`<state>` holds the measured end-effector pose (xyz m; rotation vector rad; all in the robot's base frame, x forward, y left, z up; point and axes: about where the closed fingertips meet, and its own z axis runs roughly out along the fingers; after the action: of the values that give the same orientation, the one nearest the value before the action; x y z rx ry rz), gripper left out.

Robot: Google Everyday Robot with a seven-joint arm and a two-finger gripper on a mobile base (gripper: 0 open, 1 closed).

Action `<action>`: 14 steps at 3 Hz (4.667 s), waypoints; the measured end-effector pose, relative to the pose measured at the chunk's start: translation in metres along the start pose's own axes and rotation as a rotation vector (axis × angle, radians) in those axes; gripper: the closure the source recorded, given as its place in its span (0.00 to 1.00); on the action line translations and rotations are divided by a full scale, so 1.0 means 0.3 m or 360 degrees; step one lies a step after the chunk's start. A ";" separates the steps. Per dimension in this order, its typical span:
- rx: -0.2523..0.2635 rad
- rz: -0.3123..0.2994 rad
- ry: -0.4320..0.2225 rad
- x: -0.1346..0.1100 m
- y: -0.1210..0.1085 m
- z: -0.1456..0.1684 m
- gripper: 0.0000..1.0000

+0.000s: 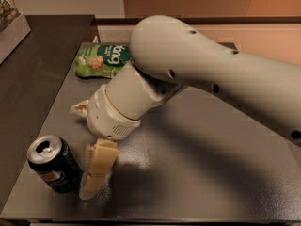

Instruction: Move pepsi can near green rice chip bag

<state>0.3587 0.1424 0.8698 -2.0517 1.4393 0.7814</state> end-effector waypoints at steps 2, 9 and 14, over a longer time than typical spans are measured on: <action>-0.0171 -0.0035 -0.0108 -0.086 0.044 0.064 0.00; 0.0517 0.0315 -0.0265 0.062 -0.394 -0.363 1.00; 0.0629 0.0575 -0.0293 0.283 -0.598 -0.364 1.00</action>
Offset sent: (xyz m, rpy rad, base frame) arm -0.0332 0.0355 0.0042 0.0682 0.1357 0.1453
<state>0.5699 0.0665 0.9014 -1.4119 1.7200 0.7297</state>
